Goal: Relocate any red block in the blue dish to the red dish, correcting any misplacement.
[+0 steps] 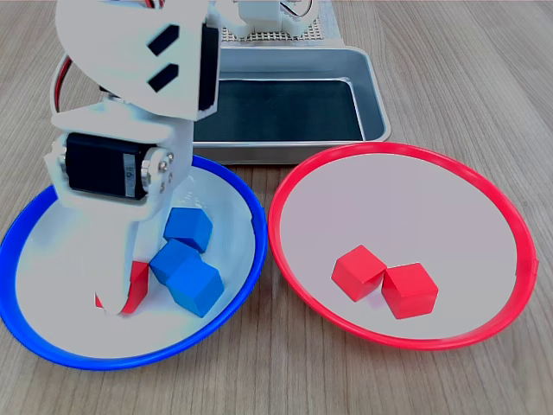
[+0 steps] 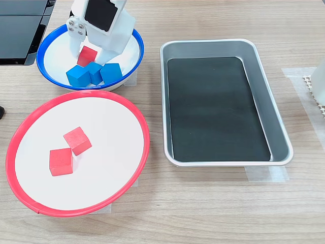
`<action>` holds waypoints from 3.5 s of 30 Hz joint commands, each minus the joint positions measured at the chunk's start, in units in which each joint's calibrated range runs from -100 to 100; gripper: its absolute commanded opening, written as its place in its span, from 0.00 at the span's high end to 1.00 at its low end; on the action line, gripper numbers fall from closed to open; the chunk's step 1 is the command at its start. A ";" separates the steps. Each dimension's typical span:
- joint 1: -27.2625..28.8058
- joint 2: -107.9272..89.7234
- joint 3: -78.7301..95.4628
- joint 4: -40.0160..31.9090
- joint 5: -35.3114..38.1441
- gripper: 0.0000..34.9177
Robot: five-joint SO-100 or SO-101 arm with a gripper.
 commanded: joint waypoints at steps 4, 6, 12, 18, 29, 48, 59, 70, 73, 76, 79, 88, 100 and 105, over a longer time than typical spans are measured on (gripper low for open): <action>0.15 -2.33 -1.68 -1.36 -0.10 0.95; 0.15 -2.92 -1.58 -1.36 0.05 0.96; 0.06 -6.34 -0.58 -1.11 1.27 0.99; -0.60 -12.22 1.42 -0.62 4.59 0.99; -9.82 -21.43 10.07 1.61 16.31 0.99; -23.09 -24.50 18.99 5.49 23.54 0.99; -27.33 -17.94 18.08 3.59 23.49 0.99; -28.36 -14.18 17.26 3.34 23.49 0.99; -28.36 -13.33 16.44 3.34 23.49 0.99; -28.36 -12.90 15.62 3.34 23.39 0.97; -28.36 -12.56 14.98 3.34 23.25 0.90; -27.89 -11.88 12.34 4.66 23.05 0.65; -25.54 -23.05 15.44 5.08 23.10 0.66; -23.00 -33.20 24.45 -0.04 22.17 0.77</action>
